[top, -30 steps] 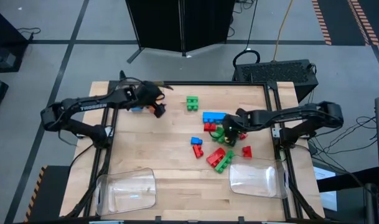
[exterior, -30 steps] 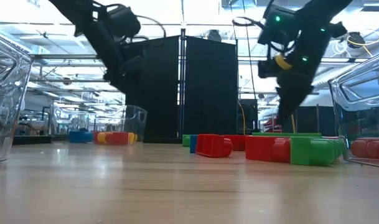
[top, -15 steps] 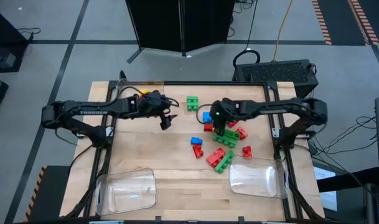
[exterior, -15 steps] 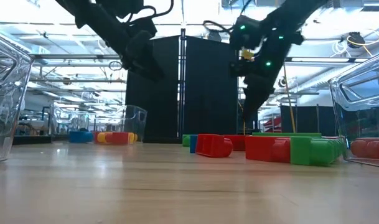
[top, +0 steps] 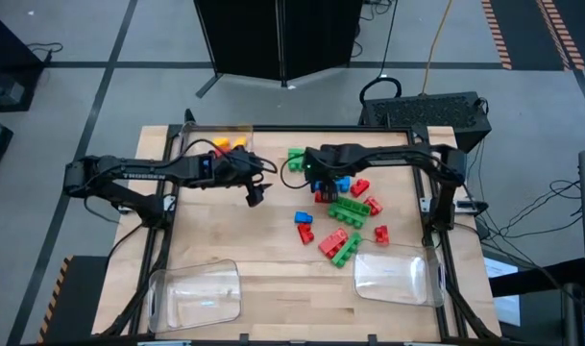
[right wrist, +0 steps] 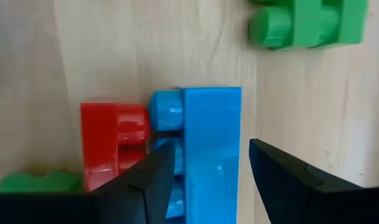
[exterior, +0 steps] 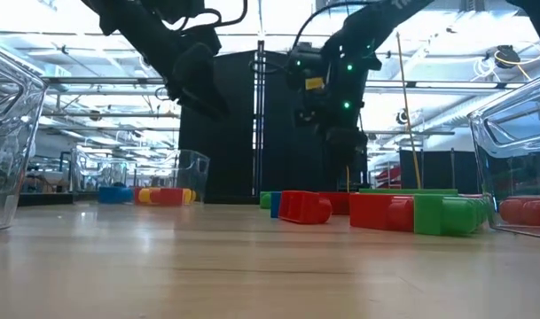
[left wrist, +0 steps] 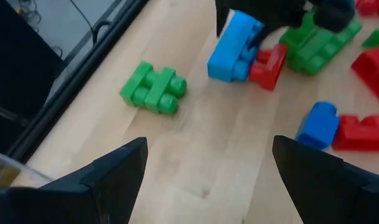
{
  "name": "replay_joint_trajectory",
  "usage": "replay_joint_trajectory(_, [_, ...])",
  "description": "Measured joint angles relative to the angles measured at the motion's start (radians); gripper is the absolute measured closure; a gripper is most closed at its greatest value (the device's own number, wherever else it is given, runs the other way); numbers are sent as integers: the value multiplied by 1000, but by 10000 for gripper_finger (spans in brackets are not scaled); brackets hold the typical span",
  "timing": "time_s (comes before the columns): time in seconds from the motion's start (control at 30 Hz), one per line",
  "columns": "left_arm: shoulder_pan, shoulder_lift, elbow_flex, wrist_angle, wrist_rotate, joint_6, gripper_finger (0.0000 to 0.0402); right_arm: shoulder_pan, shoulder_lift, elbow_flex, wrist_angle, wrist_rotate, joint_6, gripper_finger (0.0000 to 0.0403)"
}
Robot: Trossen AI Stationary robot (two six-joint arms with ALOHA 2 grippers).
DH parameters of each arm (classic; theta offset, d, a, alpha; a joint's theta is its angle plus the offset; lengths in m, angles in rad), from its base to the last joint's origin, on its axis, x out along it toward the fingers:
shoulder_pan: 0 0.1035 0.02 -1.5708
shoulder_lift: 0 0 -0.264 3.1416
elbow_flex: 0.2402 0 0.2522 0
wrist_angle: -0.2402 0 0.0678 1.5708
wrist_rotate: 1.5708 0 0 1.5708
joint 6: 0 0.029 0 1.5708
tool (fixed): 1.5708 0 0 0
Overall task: Sort blocks by size
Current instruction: Put the four-stud blue game piece into the bottom left transparent bin
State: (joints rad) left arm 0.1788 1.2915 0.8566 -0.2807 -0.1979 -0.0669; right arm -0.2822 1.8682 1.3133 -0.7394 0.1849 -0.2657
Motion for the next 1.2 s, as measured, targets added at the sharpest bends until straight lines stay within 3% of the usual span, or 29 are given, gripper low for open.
replay_joint_trajectory(0.2, [-24,1,0,-56,-101,1,56,-28,24,0,-45,0,31,163])
replay_joint_trajectory(0.4, [-25,3,0,-53,-112,2,56,-91,25,0,-49,-10,36,137])
replay_joint_trajectory(0.67, [-26,3,0,-50,-112,2,56,-127,25,1,-109,-137,-9,141])
replay_joint_trajectory(1.2, [-31,3,0,-34,-114,1,56,-161,57,4,-97,-135,25,142])
